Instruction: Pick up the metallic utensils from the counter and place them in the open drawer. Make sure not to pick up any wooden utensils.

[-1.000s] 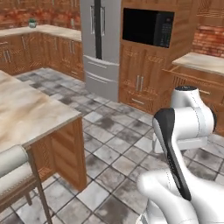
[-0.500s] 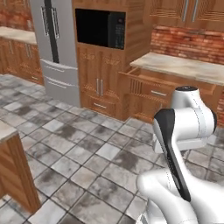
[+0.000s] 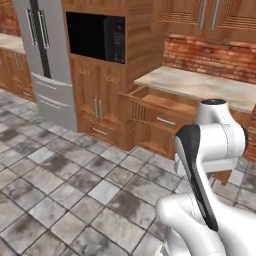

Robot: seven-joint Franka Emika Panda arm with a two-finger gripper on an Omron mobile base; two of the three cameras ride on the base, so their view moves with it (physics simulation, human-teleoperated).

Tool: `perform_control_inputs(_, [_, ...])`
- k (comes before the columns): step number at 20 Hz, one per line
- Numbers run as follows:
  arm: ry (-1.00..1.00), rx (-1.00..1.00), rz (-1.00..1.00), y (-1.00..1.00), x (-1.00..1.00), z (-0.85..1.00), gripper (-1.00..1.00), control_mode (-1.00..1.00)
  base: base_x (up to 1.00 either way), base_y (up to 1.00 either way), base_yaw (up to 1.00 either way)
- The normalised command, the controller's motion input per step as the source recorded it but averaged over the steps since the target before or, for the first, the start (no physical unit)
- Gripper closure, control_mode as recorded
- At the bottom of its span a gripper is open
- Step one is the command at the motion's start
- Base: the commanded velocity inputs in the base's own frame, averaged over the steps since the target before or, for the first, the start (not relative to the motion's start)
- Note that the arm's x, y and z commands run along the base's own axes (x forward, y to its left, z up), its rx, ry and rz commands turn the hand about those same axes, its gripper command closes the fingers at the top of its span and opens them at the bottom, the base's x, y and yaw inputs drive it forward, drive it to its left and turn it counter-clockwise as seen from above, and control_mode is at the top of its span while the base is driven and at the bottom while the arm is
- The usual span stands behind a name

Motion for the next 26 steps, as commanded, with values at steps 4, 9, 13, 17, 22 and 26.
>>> perform_control_inputs(4, [0.00,0.00,0.00,0.00,0.00,0.00,1.00,1.00,0.51,-1.00,0.33])
perform_control_inputs(9, [0.00,0.00,0.00,0.00,0.00,0.00,1.00,1.00,0.27,-1.00,0.40])
perform_control_inputs(13, [0.00,0.00,0.00,0.00,0.00,0.00,1.00,1.00,-0.06,-1.00,0.50])
perform_control_inputs(17, [0.00,0.00,0.00,0.00,0.00,0.00,1.00,1.00,-0.47,-1.00,0.48])
perform_control_inputs(22, [0.00,0.00,0.00,0.00,0.00,0.00,1.00,1.00,-0.33,-1.00,0.45])
perform_control_inputs(26, [0.00,0.00,0.00,0.00,0.00,0.00,1.00,1.00,-0.30,-1.00,0.38])
